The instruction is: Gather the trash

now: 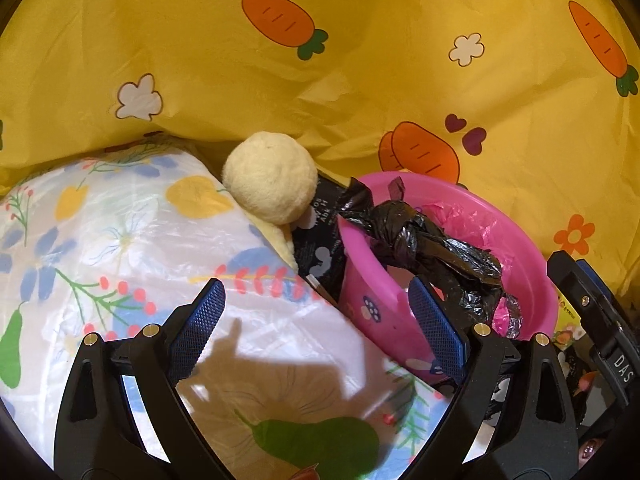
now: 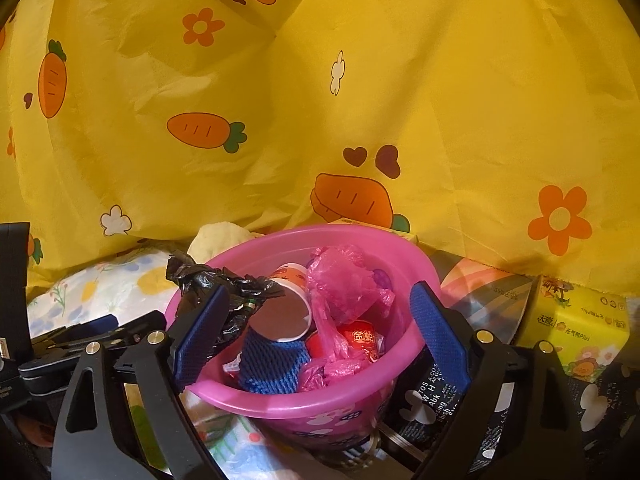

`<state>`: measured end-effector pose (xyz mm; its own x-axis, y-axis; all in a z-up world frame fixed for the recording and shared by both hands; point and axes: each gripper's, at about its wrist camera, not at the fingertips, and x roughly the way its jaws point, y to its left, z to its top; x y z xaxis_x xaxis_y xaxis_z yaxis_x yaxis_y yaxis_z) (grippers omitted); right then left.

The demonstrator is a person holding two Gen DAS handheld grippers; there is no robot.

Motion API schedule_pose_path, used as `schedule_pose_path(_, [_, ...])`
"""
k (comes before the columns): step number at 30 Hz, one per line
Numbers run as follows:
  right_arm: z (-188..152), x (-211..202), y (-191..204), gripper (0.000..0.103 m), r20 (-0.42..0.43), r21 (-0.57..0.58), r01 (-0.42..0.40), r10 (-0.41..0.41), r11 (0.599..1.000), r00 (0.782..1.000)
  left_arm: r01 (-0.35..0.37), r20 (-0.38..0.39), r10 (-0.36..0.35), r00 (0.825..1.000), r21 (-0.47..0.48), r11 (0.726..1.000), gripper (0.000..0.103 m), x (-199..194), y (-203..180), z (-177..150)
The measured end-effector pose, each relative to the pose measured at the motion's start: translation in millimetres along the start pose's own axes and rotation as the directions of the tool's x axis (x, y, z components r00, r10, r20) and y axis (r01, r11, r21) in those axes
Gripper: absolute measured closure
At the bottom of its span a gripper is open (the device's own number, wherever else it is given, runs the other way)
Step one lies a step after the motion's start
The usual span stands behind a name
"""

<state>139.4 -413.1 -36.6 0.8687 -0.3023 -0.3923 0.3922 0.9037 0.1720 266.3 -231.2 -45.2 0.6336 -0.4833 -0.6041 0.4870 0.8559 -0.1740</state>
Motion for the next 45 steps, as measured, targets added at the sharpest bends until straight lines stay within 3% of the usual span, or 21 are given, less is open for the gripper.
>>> schedule_pose_path(2, [-0.7, -3.1, 4.5, 0.007, 0.007, -0.007, -0.002, 0.002, 1.000, 1.000, -0.035, 0.023, 0.035, 0.999, 0.010, 0.999, 0.012, -12.5, 4.8, -1.3])
schedule_pose_path(7, [-3.5, -11.9, 19.8, 0.006, 0.005, -0.018, -0.010, 0.010, 1.000, 1.000, -0.148, 0.123, 0.144, 0.982, 0.024, 0.989, 0.006, -50.3, 13.3, -9.4])
schedule_pose_path(16, [-15.4, -37.5, 51.1, 0.006, 0.016, -0.061, 0.003, -0.002, 0.998, 1.000, -0.201, 0.201, 0.194, 0.960, 0.013, 0.980, 0.006, -110.5, 23.4, -36.5])
schedule_pose_path(27, [-39.9, -97.4, 84.4, 0.006, 0.047, -0.120, -0.004, 0.010, 0.993, 0.999, -0.318, 0.245, 0.311, 0.918, -0.013, 0.948, 0.006, -176.5, 37.8, -79.8])
schedule_pose_path(45, [-79.4, -167.3, 112.6, 0.006, 0.050, -0.180, -0.064, 0.074, 0.982, 0.996, -0.369, 0.250, 0.377, 0.892, -0.079, 0.926, 0.006, -245.0, 50.8, -134.3])
